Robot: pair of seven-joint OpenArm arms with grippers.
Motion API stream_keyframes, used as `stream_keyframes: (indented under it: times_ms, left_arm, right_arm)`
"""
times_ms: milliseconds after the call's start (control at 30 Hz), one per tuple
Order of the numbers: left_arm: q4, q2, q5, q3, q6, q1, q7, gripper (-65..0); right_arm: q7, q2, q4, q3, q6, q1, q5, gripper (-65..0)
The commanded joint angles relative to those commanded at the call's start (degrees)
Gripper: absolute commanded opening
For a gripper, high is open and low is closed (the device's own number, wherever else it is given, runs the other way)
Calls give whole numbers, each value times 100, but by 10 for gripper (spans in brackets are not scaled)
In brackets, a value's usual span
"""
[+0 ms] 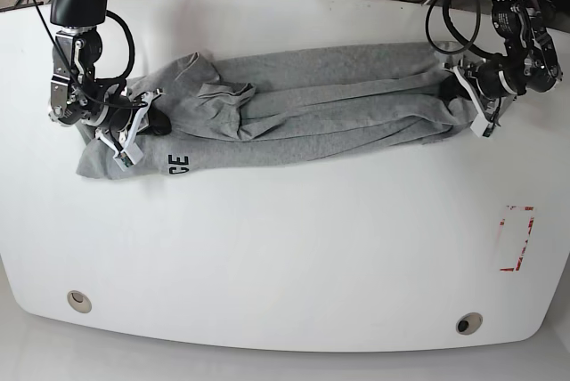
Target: Layout the t-shirt on the table in an organized manner, then fold the t-shirt properly
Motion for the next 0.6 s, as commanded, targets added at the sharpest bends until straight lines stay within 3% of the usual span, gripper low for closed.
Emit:
stream_keyframes:
  times_ms: [267,467,600]
  left_arm:
    - [35,-18,281,-202,0,-202,70,-601]
    - [615,18,281,-202,0,-369,695,-599]
    - [1037,79,281,-149,0,-396,800,-599]
  right_arm:
    - [0,-141,9,-9,0,-18,-35,-644]
    - [0,-149,9,-9,0,-18,-26,-644]
    - [0,-149,9,-18,0,-18,-26,-644]
